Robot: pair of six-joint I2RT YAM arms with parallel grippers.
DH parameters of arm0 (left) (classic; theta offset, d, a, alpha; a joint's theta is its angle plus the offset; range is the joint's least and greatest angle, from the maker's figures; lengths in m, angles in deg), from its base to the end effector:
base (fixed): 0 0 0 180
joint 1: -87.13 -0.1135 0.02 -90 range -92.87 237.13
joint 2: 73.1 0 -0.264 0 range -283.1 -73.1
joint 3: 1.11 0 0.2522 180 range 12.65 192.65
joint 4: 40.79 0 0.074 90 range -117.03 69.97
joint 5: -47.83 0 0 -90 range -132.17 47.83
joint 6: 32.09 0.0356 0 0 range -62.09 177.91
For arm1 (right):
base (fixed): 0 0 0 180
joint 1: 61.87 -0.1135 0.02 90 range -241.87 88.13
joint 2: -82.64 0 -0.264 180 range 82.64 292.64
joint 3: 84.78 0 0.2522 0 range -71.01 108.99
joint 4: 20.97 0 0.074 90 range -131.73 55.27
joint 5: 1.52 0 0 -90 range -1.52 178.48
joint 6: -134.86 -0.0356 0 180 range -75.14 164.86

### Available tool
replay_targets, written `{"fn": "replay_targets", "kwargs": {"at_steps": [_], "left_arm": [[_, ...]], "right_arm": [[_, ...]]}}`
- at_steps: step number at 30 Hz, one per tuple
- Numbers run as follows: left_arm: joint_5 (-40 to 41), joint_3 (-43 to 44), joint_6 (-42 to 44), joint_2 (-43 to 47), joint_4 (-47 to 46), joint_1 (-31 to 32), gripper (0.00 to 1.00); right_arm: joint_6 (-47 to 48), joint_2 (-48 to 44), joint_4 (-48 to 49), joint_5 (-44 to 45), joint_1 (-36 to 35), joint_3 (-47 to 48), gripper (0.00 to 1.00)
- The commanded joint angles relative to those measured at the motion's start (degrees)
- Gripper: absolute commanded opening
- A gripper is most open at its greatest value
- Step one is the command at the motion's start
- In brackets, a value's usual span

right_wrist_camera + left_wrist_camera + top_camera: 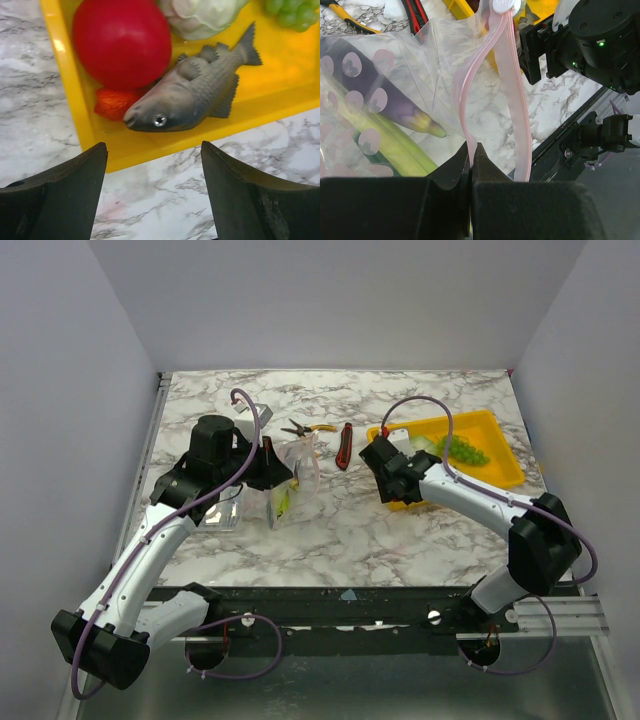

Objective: Place the food in the zip-top bag and seal the zipper

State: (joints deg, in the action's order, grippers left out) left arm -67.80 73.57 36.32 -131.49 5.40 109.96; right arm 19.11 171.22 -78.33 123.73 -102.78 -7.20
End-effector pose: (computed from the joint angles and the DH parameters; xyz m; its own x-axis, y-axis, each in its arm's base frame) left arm 0.1928 -0.0979 0.3562 -0.6831 -0.0724 -0.7267 0.4776 0.7086 -0.5195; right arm 0.2394 0.1803 0.2335 -0.7952 -0.2196 -0.5652 -0.0316 0.9459 -0.3230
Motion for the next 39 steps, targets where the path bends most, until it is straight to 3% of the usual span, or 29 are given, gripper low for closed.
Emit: {"fn": "replay_targets", "kwargs": {"at_steps": [1,9,25,36,39], "left_arm": [[-1.28,-0.55,0.84,1.12,-1.46,-0.42,0.00],[-0.99,-0.72,0.93,1.12,-1.54,-0.48,0.00],[-1.79,-0.90,0.67,0.35,-1.67,-0.42,0.00],[-1.71,-0.98,0.69,0.02,-1.69,-0.42,0.00],[-1.82,-1.03,0.67,-0.06,-1.72,-0.45,0.00]], "right_arm": [[4.92,0.76,-0.79,8.94,-0.10,0.97,0.76],[10.85,3.31,5.58,5.37,-0.09,-0.25,0.69],[8.53,12.29,6.63,16.73,-0.07,-0.83,0.65],[11.56,13.09,9.45,18.48,-0.08,-0.87,0.33],[12.93,12.74,10.68,18.34,-0.12,-0.83,0.37]]}}
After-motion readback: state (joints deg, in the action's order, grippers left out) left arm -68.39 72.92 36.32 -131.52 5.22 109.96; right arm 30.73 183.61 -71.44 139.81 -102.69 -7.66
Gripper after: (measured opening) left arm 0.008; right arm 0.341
